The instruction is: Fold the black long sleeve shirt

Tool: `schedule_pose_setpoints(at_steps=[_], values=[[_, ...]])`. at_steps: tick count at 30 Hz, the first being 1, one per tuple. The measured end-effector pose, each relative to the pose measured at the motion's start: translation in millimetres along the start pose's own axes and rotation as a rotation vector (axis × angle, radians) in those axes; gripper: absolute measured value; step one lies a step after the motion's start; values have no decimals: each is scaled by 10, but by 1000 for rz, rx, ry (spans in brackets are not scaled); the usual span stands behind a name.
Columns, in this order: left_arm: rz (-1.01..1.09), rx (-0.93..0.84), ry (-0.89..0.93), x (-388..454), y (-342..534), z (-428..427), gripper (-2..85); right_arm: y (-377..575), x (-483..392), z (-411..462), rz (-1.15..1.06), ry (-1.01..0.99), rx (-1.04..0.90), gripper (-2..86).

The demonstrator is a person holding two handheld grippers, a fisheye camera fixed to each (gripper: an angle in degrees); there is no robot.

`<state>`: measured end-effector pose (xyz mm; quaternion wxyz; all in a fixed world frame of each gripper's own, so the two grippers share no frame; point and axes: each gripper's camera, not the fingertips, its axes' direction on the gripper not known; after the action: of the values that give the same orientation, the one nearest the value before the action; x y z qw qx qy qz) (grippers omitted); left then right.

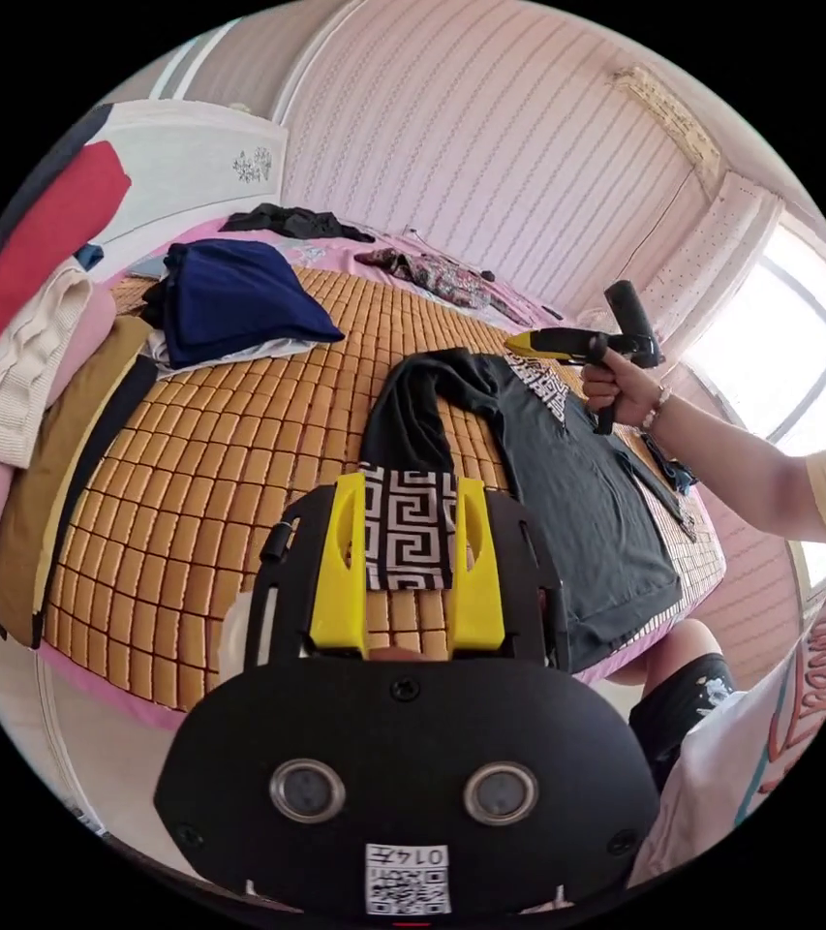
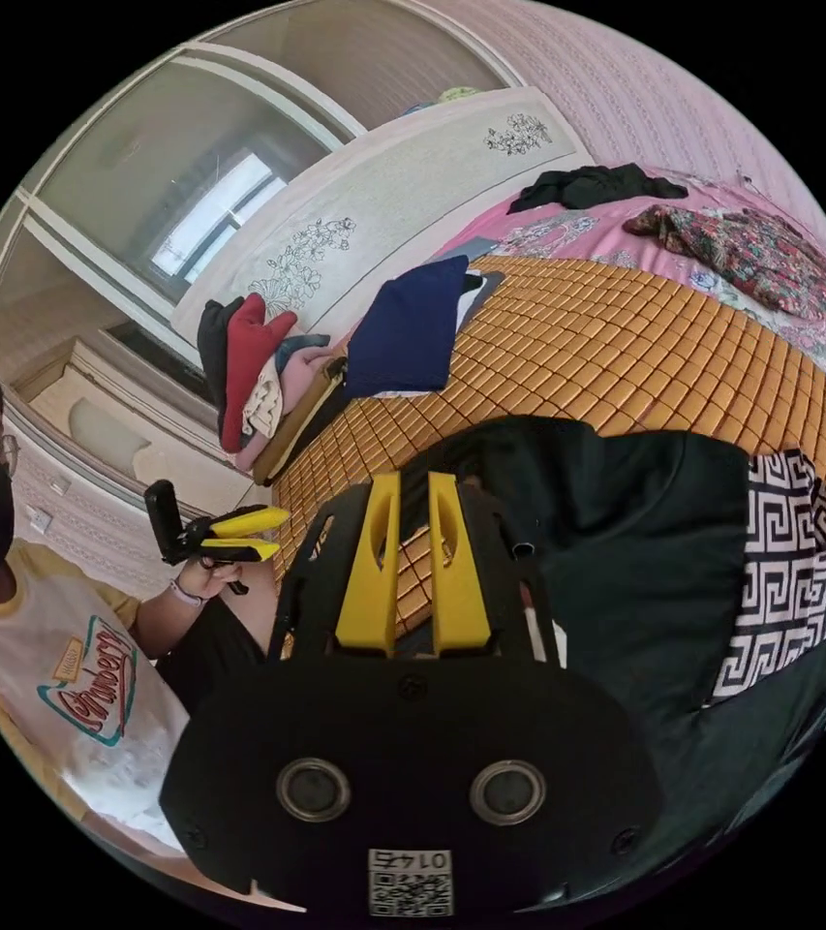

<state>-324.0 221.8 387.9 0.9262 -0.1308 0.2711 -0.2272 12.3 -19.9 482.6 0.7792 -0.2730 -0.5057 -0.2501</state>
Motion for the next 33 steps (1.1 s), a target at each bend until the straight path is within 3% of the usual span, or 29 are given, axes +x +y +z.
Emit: schedule_pose_setpoints(at_steps=[4,8,12,19,26,33], values=[[42,-255,-222,78,-54,506,88,429,-86,127,42,24,-48,52],[195,-243,-288,187,-33,522,12,712,-237,187,17,112,-93,53],[103,-196,-361,-183,-213,125,8,704,-338,184,-16,149,-85,55],[-163,-80,-302,-904,-192,-471,69,450,-435,384,-50,219,-87,60],[-253,-150,-260,-992,-78,-51,93,261,-825,1049,-179,355,-229,78],[-205,-157,-313,-841,-26,183,38,617,-1252,1071,-195,270,-185,56]])
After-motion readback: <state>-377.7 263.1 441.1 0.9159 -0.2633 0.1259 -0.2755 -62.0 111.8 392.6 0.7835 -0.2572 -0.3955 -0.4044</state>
